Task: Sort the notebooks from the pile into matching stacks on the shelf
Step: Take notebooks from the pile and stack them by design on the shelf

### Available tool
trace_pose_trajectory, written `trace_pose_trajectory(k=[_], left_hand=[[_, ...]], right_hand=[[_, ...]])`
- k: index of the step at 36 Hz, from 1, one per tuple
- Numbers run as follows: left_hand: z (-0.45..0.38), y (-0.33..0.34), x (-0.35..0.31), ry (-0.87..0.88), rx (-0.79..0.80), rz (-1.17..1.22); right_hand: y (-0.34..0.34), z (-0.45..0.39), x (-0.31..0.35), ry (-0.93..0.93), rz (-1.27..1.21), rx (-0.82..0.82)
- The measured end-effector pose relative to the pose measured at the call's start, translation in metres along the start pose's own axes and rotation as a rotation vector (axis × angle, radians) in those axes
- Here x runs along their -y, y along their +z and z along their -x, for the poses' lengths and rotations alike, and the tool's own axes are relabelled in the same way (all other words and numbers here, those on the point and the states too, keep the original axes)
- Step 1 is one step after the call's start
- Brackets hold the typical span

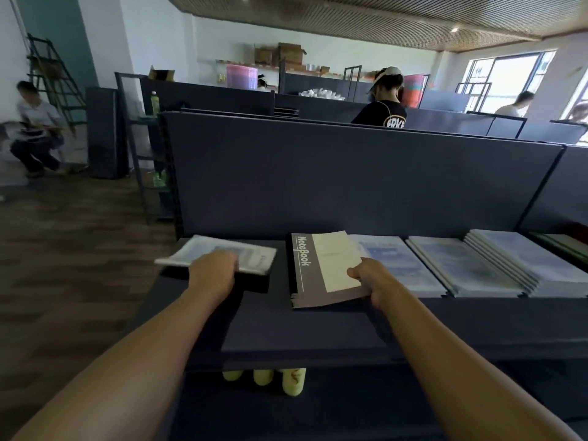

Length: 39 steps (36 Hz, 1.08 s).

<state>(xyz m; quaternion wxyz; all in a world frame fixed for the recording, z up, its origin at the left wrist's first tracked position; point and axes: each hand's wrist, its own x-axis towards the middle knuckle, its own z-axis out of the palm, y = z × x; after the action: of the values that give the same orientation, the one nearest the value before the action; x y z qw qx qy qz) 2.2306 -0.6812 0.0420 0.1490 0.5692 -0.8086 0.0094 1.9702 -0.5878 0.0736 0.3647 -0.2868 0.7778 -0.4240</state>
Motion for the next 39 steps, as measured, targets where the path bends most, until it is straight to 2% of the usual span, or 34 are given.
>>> trace_pose_trajectory(k=[2, 4, 8, 10, 13, 17, 20, 25, 28, 30, 33, 35, 37, 39], left_hand=[[0.003, -0.002, 0.013, -0.038, -0.044, 0.268], [0.005, -0.001, 0.029, -0.016, -0.039, 0.413], [0.015, -0.006, 0.050, -0.046, 0.198, 0.473], [0.019, -0.012, 0.049, -0.068, 0.220, 0.508], [0.024, -0.015, 0.033, -0.109, 0.171, 0.411], [0.036, -0.007, 0.002, -0.098, 0.428, 0.077], [0.038, -0.010, -0.006, -0.070, 0.391, 0.074], [0.022, -0.030, 0.013, -0.013, 0.522, 0.080], [0.018, -0.035, 0.030, -0.003, 0.485, 0.161], [0.018, -0.031, 0.036, -0.037, 0.456, 0.344], [0.019, -0.026, 0.038, -0.286, 0.244, 0.832], [0.018, -0.023, 0.043, -0.375, 0.137, 0.959], [0.017, -0.018, 0.049, -0.287, 0.253, 0.829], [0.019, -0.014, 0.049, -0.187, 0.404, 0.520]], right_hand=[[0.005, -0.002, 0.000, 0.010, 0.010, -0.003], [0.010, -0.001, 0.004, 0.002, 0.012, 0.008], [0.015, -0.002, 0.012, -0.032, 0.076, 0.029], [0.015, -0.002, 0.013, -0.023, 0.108, 0.037], [0.015, -0.001, 0.015, -0.028, 0.138, 0.042], [0.014, 0.000, 0.013, -0.038, 0.150, 0.038], [0.012, 0.000, 0.013, -0.036, 0.139, 0.047], [0.011, -0.004, 0.016, -0.037, 0.139, 0.063], [0.012, -0.007, 0.015, -0.035, 0.146, 0.047], [0.012, -0.007, 0.014, -0.039, 0.156, 0.051], [0.013, -0.010, 0.014, -0.045, 0.154, 0.057], [0.014, -0.012, 0.013, -0.025, 0.142, 0.054], [0.015, -0.016, 0.012, 0.000, 0.122, 0.045], [0.017, -0.020, 0.012, 0.023, 0.106, 0.032]])
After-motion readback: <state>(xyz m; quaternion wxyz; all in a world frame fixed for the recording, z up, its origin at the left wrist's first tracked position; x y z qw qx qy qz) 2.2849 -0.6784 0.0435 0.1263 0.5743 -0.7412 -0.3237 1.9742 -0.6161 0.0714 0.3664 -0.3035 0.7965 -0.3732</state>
